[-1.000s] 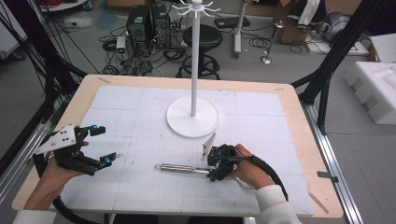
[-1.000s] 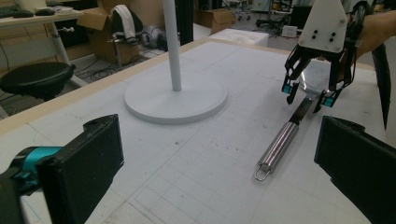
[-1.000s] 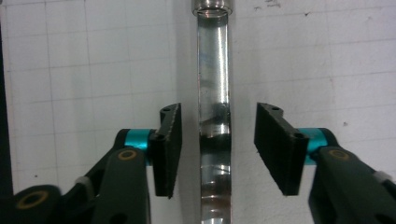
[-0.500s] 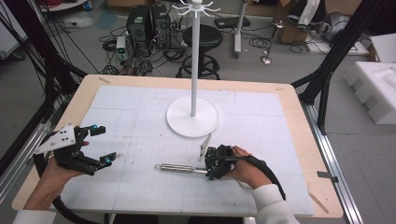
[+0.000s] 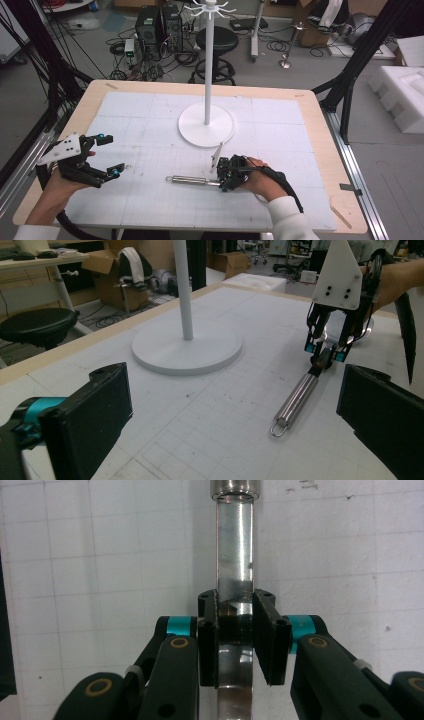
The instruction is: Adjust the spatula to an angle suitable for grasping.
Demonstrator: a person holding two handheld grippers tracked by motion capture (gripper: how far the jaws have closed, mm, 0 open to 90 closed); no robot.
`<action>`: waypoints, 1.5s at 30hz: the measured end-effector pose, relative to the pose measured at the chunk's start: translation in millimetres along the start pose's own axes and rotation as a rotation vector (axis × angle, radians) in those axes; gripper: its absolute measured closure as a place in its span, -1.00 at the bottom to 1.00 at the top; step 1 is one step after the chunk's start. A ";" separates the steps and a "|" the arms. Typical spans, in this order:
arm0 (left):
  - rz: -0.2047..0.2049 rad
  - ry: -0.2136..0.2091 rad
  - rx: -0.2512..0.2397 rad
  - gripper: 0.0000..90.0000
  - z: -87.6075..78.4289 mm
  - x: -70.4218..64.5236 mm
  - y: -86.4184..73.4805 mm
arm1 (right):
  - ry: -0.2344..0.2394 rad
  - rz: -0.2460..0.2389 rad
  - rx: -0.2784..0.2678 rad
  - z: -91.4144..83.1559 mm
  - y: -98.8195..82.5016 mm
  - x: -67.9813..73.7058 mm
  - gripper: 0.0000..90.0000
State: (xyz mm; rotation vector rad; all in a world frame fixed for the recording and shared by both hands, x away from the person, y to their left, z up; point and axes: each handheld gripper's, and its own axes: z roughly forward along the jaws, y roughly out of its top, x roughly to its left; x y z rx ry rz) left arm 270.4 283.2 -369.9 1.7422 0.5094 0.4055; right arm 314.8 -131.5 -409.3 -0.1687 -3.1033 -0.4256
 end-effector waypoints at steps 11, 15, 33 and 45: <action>-0.001 0.003 0.003 -0.96 0.1 -0.1 -0.1 | -0.009 0.019 -0.048 -12.8 -4.2 -0.7 0.67; 0.000 0.003 0.003 -0.96 0.1 -0.4 0.1 | -0.009 0.021 -0.094 -21.5 -6.7 -1.0 0.67; 0.004 0.007 0.017 -0.96 1.6 -0.9 -0.4 | -0.050 0.086 -0.349 -63.8 -21.4 -2.0 0.67; 0.006 0.005 0.027 -0.96 3.1 -1.5 -0.6 | -0.088 0.116 -0.550 -89.8 -31.0 -1.7 0.67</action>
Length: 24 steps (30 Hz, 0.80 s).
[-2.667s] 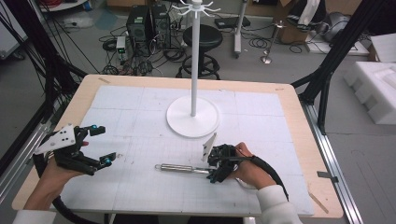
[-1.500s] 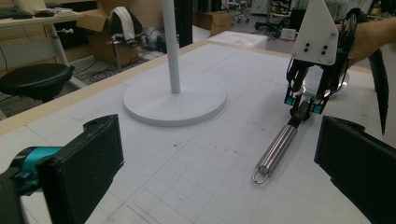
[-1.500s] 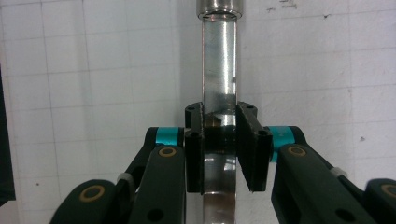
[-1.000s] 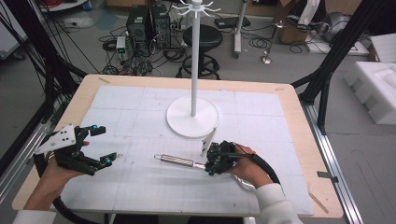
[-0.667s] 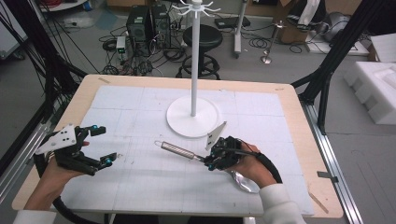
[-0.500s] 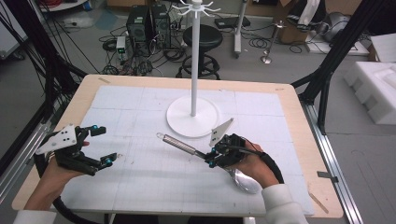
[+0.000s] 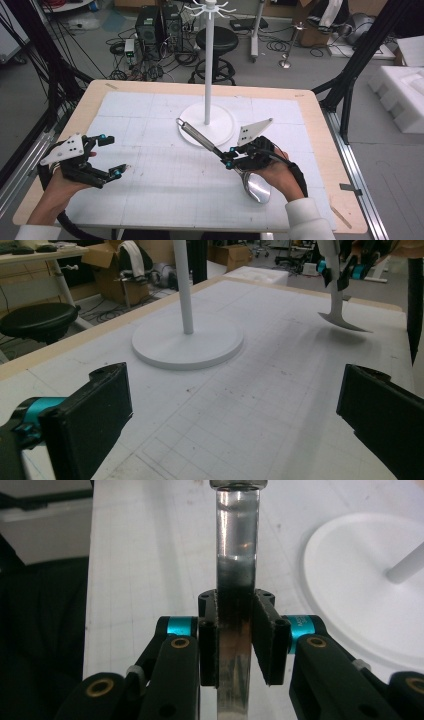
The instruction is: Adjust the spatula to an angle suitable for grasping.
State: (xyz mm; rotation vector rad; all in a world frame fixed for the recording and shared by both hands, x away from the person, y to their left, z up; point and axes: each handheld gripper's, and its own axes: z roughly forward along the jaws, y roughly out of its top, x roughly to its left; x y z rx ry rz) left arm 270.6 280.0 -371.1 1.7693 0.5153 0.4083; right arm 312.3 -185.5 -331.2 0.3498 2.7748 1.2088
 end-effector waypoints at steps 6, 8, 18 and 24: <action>0.002 0.002 0.003 -0.96 0.5 -0.4 0.0 | -0.028 -0.005 -0.091 -9.7 7.6 1.8 0.67; 0.002 0.002 0.002 -0.96 0.7 -0.2 0.0 | -0.036 -0.011 -0.131 -12.7 12.8 3.0 0.67; 0.002 0.001 0.005 -0.96 1.0 -0.2 0.0 | -0.117 -0.008 -0.246 -18.7 38.2 7.5 0.67; -0.002 0.001 0.005 -0.96 0.7 0.3 -0.1 | -0.114 -0.008 -0.270 -17.3 45.7 6.2 0.67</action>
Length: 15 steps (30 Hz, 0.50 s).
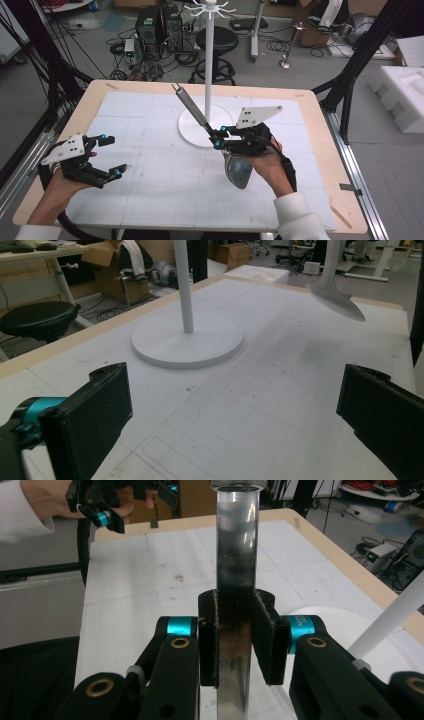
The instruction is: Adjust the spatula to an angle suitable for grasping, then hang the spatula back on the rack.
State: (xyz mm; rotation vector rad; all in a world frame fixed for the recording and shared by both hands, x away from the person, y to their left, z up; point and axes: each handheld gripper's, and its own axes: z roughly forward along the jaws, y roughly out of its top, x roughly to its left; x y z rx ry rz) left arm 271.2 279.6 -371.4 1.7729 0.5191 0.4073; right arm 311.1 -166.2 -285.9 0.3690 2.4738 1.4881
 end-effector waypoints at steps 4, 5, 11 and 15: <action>-0.003 -0.001 0.003 -0.96 0.0 0.2 -0.1 | 0.001 0.008 -0.011 1.7 2.4 -0.5 0.67; -0.001 -0.002 0.002 -0.96 0.0 0.2 -0.1 | 0.002 0.011 -0.009 1.8 2.6 -0.4 0.67; -0.004 -0.001 0.004 -0.96 1.5 0.3 0.0 | -0.015 0.010 -0.012 2.5 3.2 -0.1 0.67; -0.017 0.000 0.005 -0.96 2.2 -0.9 0.9 | -0.019 0.013 -0.018 3.0 3.6 0.5 0.67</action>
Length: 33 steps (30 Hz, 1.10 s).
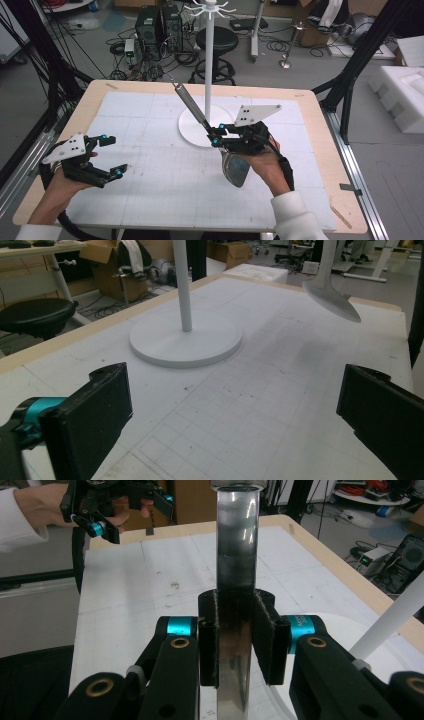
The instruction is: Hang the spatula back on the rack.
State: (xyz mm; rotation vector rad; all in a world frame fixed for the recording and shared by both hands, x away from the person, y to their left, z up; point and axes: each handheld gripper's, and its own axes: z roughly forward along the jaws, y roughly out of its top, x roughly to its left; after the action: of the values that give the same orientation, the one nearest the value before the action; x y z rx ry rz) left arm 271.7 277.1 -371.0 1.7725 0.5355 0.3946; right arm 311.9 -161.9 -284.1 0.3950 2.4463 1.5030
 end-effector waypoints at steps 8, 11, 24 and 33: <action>-0.011 -0.021 0.002 -0.96 3.2 -3.5 10.5 | -0.017 0.010 -0.003 1.2 0.3 1.4 0.67; -0.004 -0.026 0.019 -0.96 6.9 -4.3 22.4 | -0.035 0.010 -0.009 1.0 0.9 2.3 0.67; 0.026 -0.081 0.056 -0.96 32.1 -9.2 85.0 | -0.071 0.020 -0.014 2.5 2.6 3.8 0.67; 0.044 -0.096 0.064 -0.96 46.5 -11.5 120.3 | -0.080 0.027 -0.020 6.0 4.2 3.0 0.67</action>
State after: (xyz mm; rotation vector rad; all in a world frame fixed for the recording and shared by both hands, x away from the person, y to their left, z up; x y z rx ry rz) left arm 304.6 207.7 -266.8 1.8574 0.4466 0.3242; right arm 311.6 -154.1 -283.2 0.4764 2.3720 1.4909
